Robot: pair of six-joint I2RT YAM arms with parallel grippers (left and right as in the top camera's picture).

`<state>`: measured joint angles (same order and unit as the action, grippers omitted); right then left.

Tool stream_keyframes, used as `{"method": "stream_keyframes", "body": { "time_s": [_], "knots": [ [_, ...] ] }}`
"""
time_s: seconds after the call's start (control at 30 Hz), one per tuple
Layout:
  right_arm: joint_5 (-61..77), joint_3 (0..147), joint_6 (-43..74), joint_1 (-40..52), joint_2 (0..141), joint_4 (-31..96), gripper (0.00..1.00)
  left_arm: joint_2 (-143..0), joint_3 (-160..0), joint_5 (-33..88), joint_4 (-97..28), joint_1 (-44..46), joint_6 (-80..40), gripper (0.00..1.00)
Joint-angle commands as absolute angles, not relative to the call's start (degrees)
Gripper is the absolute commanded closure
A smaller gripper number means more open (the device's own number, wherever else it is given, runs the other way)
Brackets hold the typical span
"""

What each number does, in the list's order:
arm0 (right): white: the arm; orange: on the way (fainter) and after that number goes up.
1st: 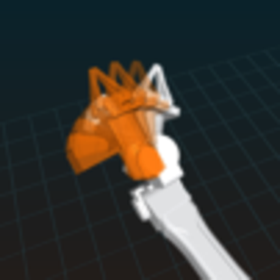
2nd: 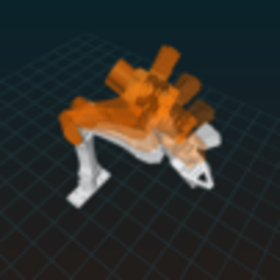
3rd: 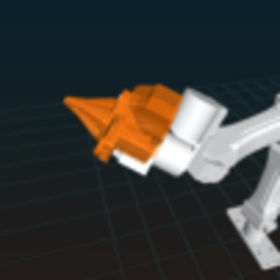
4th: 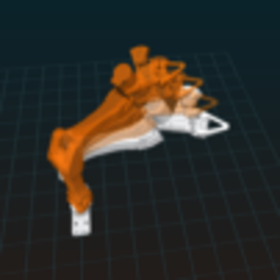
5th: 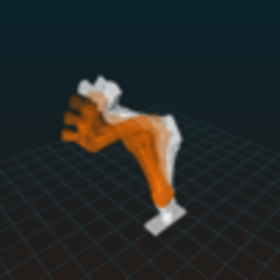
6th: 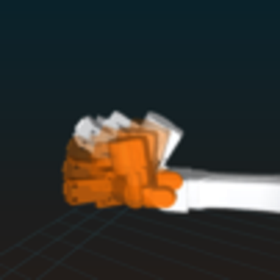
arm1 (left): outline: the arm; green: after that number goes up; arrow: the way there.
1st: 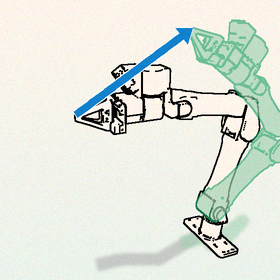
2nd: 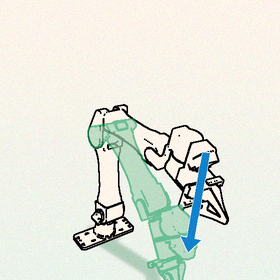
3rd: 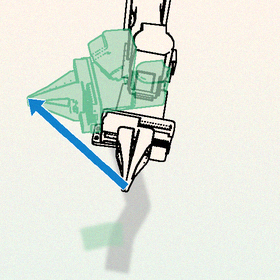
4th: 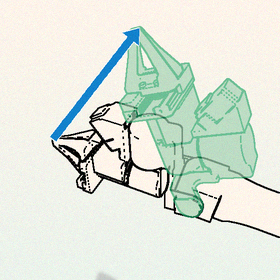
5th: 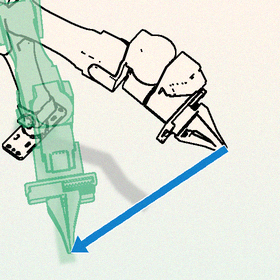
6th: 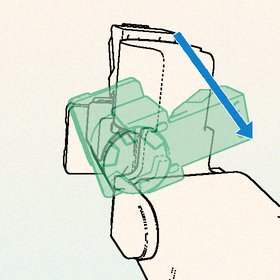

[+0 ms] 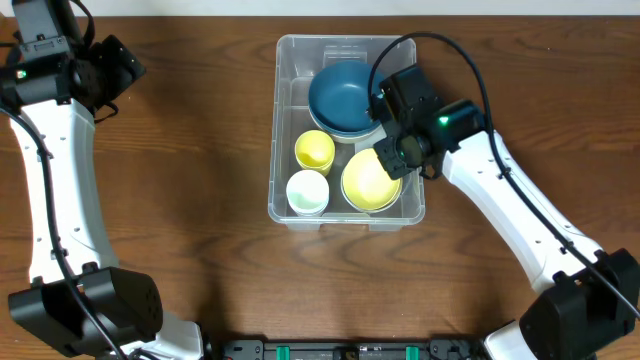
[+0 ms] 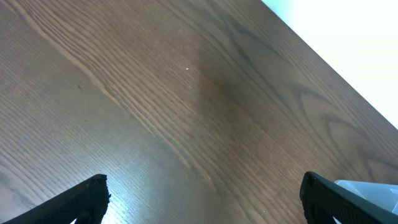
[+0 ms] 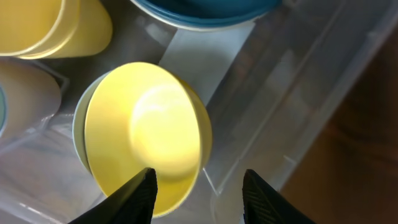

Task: Pack container
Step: 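Lower the yellow bowl onto the grey bowl stack and release it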

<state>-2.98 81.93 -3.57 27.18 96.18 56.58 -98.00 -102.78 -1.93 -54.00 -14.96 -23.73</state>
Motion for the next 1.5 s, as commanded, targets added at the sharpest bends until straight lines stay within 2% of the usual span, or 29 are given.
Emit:
{"method": "stream_keyframes", "body": {
  "time_s": [0.0, 0.6, 0.73, 0.87, 1.2, 1.47],
  "knots": [
    [-1.2, 79.1, -7.3, 27.3, 96.4, 54.6, 0.53, -98.1, -103.4, -2.6, -54.2, -15.2, -23.2, 0.02],
    [-1.0, 75.2, -10.9, 27.3, 98.7, 46.5, 0.55, -98.1, -103.4, -2.6, -54.2, -15.2, -23.2, 0.02],
    [-1.0, 75.2, -11.0, 27.3, 99.7, 45.6, 0.62, -98.1, -103.4, -2.6, -54.2, -15.2, -23.2, 0.02],
    [-1.0, 75.2, -11.0, 27.3, 100.4, 45.6, 0.75, -98.1, -103.4, -2.6, -54.2, -15.2, -23.2, 0.02],
    [-1.1, 75.2, -11.3, 27.3, 100.4, 45.6, 0.97, -98.1, -103.4, -2.6, -54.2, -15.2, -23.2, 0.02],
    [-1.0, 75.2, -11.2, 27.3, 100.4, 45.8, 0.99, -98.1, -103.4, -2.6, -54.2, -15.2, -23.2, 0.02]
  ]
}}
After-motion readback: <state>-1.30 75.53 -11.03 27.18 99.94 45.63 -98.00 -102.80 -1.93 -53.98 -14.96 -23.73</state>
